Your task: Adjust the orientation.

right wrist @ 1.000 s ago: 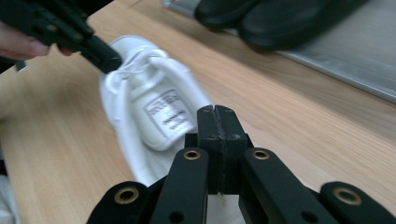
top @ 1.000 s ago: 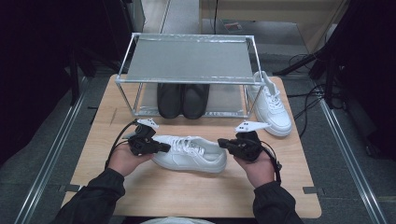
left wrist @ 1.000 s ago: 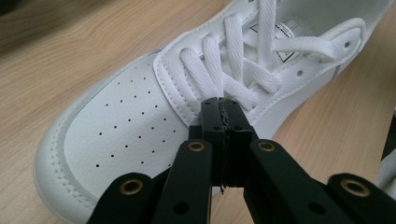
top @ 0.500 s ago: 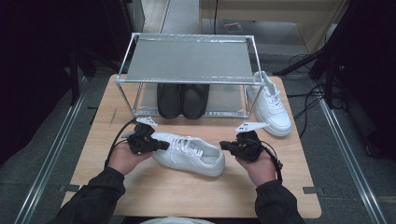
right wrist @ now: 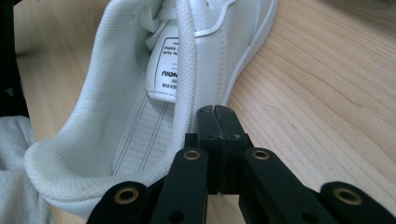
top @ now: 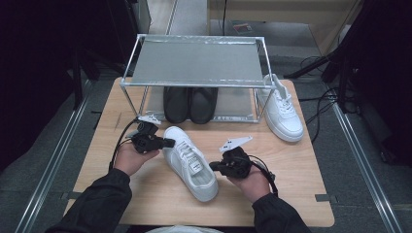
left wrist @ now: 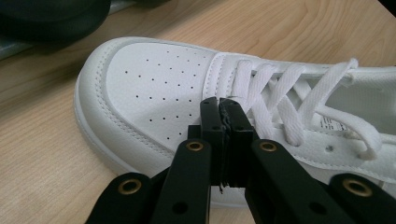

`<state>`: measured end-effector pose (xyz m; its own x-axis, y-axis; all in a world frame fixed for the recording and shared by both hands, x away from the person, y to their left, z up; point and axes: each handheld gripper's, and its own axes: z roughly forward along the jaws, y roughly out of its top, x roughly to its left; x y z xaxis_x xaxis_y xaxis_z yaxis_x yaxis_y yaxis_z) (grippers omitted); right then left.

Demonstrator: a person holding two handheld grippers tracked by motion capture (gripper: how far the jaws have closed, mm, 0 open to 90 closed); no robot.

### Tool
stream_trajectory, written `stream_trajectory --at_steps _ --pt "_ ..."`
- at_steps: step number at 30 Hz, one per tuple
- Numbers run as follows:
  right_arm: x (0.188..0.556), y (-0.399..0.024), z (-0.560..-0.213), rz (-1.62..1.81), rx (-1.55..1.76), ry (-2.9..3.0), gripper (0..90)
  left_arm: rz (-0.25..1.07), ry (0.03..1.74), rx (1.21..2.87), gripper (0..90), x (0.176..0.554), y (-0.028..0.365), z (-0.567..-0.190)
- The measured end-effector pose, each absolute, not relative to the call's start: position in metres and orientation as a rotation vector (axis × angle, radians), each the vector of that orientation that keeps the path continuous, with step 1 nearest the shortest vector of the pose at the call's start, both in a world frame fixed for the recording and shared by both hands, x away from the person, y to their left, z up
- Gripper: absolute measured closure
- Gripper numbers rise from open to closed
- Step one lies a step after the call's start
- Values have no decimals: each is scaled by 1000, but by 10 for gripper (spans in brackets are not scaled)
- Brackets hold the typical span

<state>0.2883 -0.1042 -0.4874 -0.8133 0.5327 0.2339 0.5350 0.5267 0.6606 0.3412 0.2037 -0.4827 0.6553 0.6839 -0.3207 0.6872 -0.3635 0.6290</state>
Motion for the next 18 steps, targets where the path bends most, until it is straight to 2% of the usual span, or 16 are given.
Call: stream_trajectory --at_steps 7,18 --pt "295 -112 -480 -1256 -991 -2708 899 4 1038 2087 877 330 207 -472" --pt "308 -103 -474 -1288 -915 -2698 900 -13 1071 2082 866 299 216 -477"
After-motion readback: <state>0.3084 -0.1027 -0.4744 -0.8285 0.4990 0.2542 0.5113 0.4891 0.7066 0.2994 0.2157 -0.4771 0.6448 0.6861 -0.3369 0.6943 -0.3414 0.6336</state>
